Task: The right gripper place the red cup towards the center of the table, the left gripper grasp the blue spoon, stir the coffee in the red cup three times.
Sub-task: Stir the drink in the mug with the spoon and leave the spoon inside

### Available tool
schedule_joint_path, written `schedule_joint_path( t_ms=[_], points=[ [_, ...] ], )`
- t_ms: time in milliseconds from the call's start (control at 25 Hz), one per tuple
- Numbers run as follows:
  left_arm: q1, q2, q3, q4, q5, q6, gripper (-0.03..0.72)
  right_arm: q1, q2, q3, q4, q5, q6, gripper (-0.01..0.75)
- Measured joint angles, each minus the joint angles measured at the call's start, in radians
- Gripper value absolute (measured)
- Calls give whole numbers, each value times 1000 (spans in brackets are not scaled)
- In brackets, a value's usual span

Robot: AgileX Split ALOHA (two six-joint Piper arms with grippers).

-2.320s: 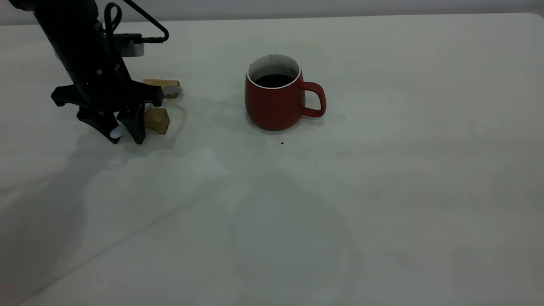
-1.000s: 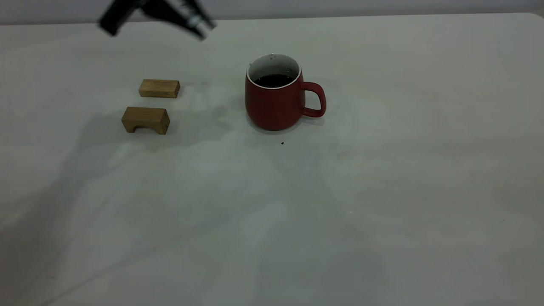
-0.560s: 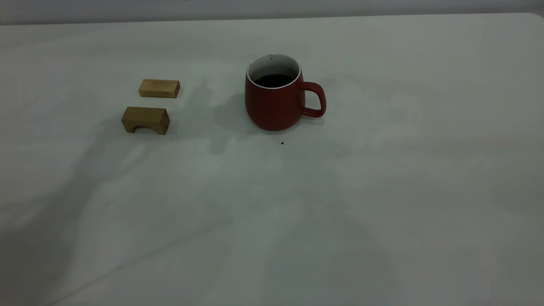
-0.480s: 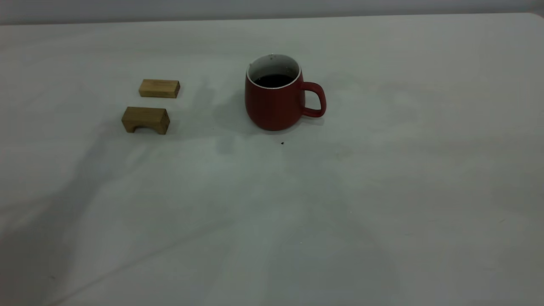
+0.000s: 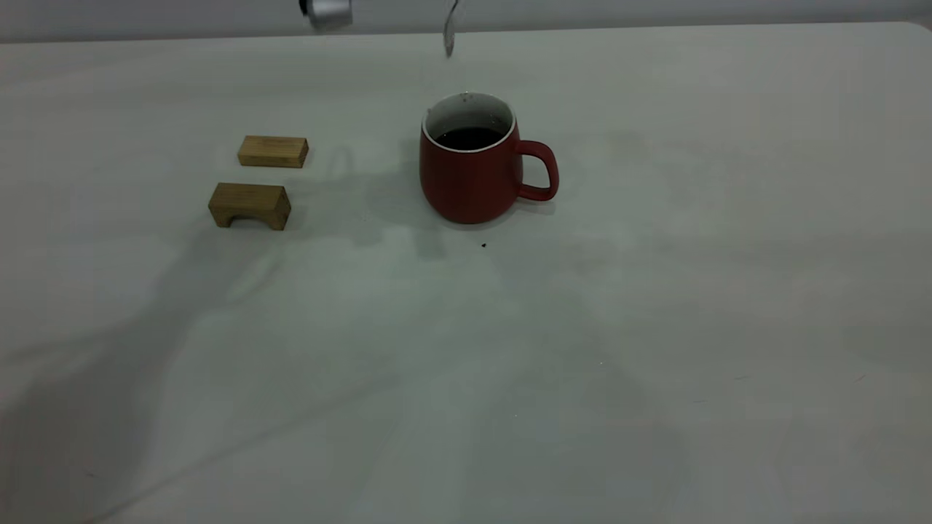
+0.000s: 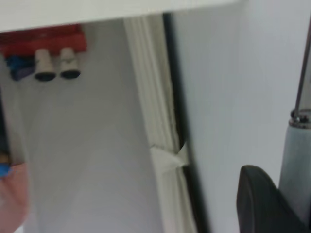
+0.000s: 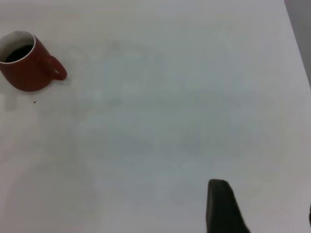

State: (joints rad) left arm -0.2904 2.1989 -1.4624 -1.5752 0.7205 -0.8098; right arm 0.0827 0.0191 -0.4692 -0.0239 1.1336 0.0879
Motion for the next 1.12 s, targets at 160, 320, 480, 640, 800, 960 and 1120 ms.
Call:
schedule_joint_path(
  t_ms=[160,320,480,640,800,960,1120],
  points=[
    [0,30,0,-29,-36,-7,142,0,0,0,0,0,0,460],
    [-19,80,0,-119,-46,-5,142,0,0,0,1,0,0,460],
    [-41,162,-25,-149,-58,-3,142,0,0,0,1,0,0,460],
    [-55,231,-61,-154,-73,-3,142,0,0,0,1,0,0,460],
    [-57,267,-62,-151,-73,-3,142,0,0,0,1,0,0,460],
    [-41,269,-52,-148,-63,-3,142,0,0,0,1,0,0,460],
    [-12,269,-64,-153,-83,-3,142,0,0,0,1,0,0,460]
  ],
)
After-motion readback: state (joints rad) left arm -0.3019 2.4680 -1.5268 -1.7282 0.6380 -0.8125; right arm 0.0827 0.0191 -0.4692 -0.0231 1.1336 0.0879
